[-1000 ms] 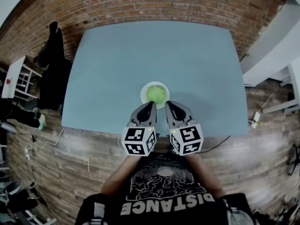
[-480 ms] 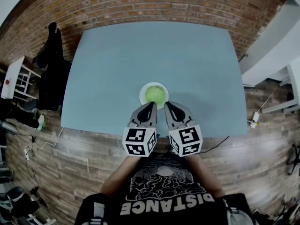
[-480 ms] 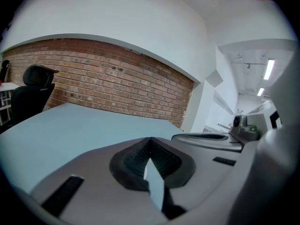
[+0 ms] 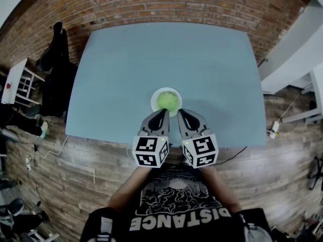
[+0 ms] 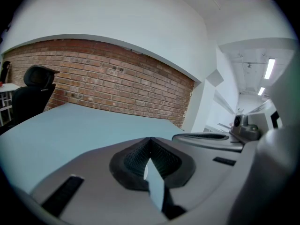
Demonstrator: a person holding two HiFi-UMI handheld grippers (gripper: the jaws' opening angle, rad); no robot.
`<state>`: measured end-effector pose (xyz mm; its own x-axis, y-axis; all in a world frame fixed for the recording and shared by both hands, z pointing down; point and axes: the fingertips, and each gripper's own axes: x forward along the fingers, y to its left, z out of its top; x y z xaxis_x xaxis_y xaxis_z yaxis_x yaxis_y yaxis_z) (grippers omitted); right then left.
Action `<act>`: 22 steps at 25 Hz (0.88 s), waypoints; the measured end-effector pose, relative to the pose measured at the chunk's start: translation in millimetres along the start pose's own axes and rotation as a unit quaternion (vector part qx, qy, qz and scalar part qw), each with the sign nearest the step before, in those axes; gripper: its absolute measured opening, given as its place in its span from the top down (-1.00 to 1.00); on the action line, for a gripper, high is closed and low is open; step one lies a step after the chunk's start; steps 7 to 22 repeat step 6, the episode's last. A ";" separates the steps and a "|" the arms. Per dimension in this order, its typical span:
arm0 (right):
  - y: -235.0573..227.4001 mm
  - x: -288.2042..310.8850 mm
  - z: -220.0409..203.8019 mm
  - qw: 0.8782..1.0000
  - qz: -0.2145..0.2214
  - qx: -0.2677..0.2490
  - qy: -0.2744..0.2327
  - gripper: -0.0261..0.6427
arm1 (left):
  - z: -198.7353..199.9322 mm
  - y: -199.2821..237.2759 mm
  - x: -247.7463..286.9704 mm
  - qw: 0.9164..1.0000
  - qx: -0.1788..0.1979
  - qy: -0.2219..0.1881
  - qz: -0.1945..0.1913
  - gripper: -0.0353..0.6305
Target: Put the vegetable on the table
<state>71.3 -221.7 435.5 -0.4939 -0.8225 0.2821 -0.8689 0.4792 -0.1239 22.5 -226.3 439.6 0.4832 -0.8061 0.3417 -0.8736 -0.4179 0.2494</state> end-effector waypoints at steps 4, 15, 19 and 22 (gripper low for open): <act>0.3 0.2 -0.2 1.000 0.000 -0.001 0.000 0.90 | 1.7 -0.9 0.0 1.000 0.001 -0.003 -0.001 0.89; 0.4 1.0 -0.2 1.000 0.001 -0.001 0.000 0.90 | 2.9 -1.0 0.3 1.000 -0.001 -0.005 -0.002 0.89; 0.4 1.0 -0.2 1.000 0.001 -0.001 0.000 0.90 | 2.9 -1.0 0.3 1.000 -0.001 -0.005 -0.002 0.89; 0.4 1.0 -0.2 1.000 0.001 -0.001 0.000 0.90 | 2.9 -1.0 0.3 1.000 -0.001 -0.005 -0.002 0.89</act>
